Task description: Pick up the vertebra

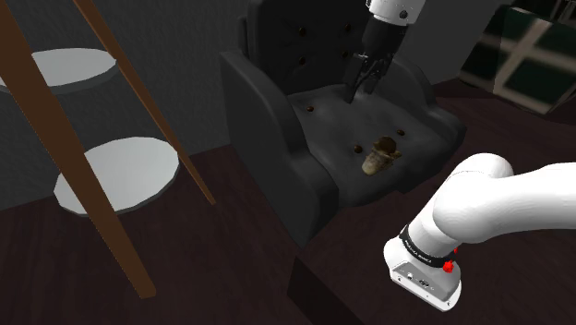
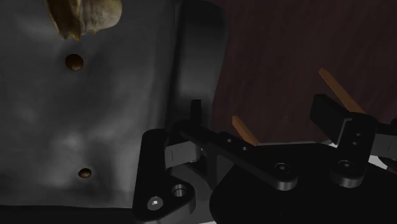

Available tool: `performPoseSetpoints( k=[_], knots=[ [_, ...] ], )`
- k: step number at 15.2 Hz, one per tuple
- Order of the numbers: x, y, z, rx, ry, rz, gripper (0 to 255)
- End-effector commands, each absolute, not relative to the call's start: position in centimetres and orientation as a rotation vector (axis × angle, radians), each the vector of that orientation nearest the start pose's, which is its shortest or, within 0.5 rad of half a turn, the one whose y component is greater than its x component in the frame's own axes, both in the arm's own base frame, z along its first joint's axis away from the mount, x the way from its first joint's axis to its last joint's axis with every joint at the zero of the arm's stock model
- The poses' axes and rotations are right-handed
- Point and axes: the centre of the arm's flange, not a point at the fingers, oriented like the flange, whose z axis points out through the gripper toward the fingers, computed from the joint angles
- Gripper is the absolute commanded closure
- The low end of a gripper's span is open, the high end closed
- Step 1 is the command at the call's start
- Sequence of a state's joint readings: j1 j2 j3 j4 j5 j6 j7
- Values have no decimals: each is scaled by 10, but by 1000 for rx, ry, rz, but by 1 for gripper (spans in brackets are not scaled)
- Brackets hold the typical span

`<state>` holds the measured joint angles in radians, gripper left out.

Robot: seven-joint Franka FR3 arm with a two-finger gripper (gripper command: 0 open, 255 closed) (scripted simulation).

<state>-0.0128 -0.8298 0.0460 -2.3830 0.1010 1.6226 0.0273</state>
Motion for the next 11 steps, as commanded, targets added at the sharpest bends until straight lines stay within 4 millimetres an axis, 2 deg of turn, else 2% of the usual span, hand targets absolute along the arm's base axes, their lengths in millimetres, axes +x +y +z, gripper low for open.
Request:
performPoseSetpoints(
  k=[1, 11],
  knots=[
    [300, 25, 596, -3071, 15, -103, 0],
    [297, -70, 506, -3084, -15, -63, 0]
  ],
)
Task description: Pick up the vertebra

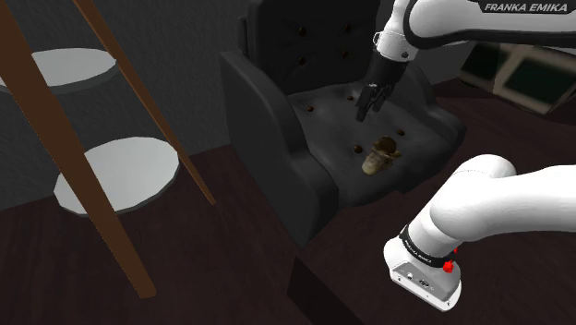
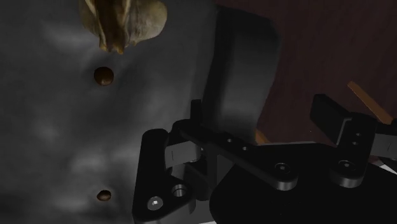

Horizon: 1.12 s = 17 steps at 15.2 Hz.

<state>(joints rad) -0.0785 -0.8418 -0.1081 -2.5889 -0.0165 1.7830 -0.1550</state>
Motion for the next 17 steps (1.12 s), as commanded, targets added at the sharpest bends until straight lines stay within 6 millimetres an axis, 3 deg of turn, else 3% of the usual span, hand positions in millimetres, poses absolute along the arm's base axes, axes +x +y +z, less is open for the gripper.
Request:
performPoseSetpoints(
  k=[1, 14, 17],
  knots=[
    [297, -80, 498, -3086, -18, -59, 0],
    [293, -205, 384, -3101, -58, -5, 0],
    [293, -212, 367, -3102, -60, -2, 0]
  ],
)
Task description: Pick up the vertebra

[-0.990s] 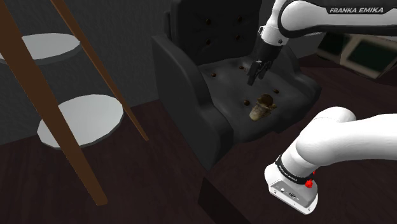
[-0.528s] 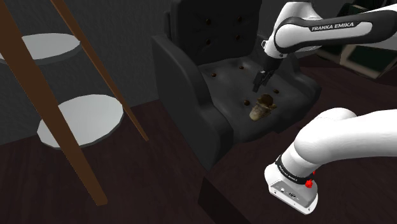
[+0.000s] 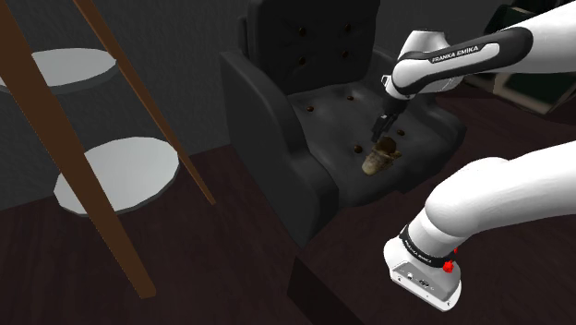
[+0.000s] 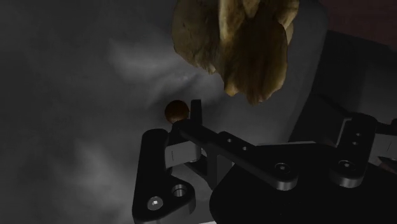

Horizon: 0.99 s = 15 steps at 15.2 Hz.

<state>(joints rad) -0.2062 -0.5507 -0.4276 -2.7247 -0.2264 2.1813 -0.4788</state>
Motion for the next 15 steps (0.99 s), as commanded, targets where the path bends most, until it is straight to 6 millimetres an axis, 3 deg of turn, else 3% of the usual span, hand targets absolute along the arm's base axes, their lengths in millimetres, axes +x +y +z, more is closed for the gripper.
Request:
performPoseSetpoints(
  k=[1, 7, 8, 15],
  knots=[
    [293, -212, 361, -3102, -60, -2, 0],
    [293, -212, 337, -3102, -60, -2, 0],
    [293, -212, 337, -3102, -60, -2, 255],
    [293, -213, 337, -3102, -60, -2, 255]
  ],
)
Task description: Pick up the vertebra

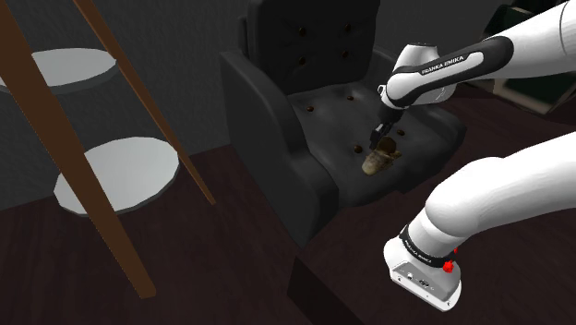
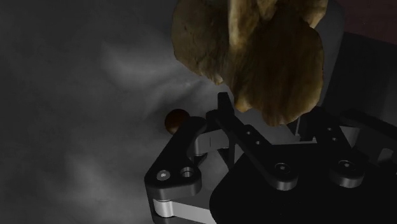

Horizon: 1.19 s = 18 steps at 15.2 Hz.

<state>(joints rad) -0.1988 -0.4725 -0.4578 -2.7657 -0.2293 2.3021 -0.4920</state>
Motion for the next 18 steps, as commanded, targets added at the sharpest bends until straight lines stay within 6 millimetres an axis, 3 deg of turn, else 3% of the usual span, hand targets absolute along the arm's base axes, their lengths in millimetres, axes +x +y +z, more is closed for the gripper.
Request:
performPoseSetpoints(
  k=[1, 18],
  knots=[
    [293, -213, 337, -3102, -60, -2, 255],
    [293, -212, 417, -3102, -60, -2, 255]
  ],
)
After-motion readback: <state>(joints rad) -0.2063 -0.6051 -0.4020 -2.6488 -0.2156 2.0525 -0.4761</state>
